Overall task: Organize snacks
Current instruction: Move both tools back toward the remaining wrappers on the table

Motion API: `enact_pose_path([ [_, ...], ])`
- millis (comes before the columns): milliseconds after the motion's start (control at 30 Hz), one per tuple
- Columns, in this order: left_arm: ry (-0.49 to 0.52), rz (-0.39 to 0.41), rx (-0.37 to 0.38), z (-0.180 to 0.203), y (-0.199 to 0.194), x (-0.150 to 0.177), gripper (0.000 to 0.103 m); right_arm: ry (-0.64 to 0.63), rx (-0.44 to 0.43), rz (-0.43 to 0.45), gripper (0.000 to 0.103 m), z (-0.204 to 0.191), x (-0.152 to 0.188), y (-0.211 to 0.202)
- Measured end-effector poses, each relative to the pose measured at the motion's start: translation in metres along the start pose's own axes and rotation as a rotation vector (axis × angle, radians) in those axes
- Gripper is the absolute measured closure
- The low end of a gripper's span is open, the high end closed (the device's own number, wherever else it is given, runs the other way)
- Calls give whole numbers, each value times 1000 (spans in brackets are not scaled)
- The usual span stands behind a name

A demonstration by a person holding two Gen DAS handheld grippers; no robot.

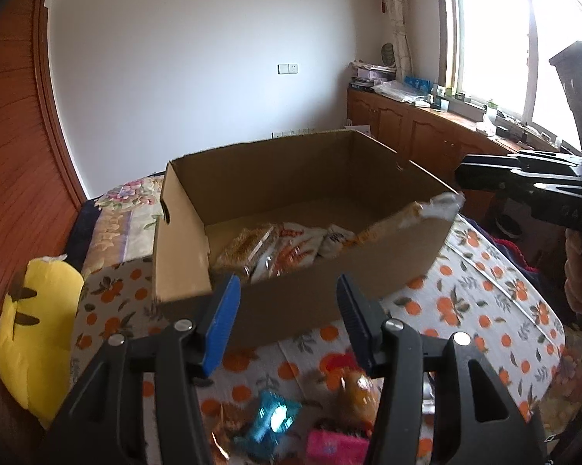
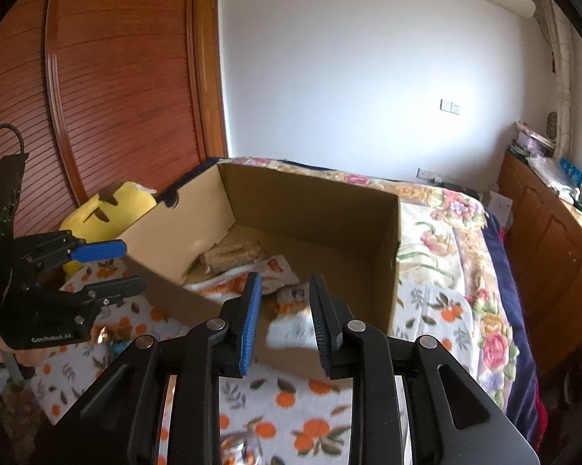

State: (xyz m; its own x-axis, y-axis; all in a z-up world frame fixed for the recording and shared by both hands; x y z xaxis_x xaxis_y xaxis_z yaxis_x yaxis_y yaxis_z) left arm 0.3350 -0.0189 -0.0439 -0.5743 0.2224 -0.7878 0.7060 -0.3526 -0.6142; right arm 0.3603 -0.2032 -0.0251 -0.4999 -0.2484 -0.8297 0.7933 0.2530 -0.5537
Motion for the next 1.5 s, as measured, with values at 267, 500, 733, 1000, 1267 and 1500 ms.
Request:
enact_pose_path([
  [267,-9,-14,12,17,-20,40,50,67,-16,-39,67,-10,60,-36],
  [500,-50,-14,30,26,-30,76,45,95,-31,-66,55,-41,110,-53],
  [733,-51,-19,25,38,-37,106,41,152,-69,-104,32,-66,153,-53],
  [1000,-109,-56,26,42,-25,140,37,141,-65,-152,30,-85,185,-44],
  [1267,-170,-79,55,43,-13,146,37,158,-63,-176,24,-91,202,-37],
  [1500,-264,-85,105,38,1,135,36,148,-50,-191,24,-99,208,-28],
])
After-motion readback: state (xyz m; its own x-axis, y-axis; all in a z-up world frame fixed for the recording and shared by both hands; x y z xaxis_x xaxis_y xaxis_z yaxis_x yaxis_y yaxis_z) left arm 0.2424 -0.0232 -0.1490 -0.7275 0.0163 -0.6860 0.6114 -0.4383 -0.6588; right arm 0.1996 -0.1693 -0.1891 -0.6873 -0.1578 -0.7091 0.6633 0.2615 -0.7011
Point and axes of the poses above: each gripper's, at about its wrist camera, not at the fingertips, and y roughly the way its jaws point, z to its right, x to its underside, the point moved 2 cm from there along y, roughly the way its jaws point, and after that the axes turned 6 degrees about x, right-handed, at the moved point
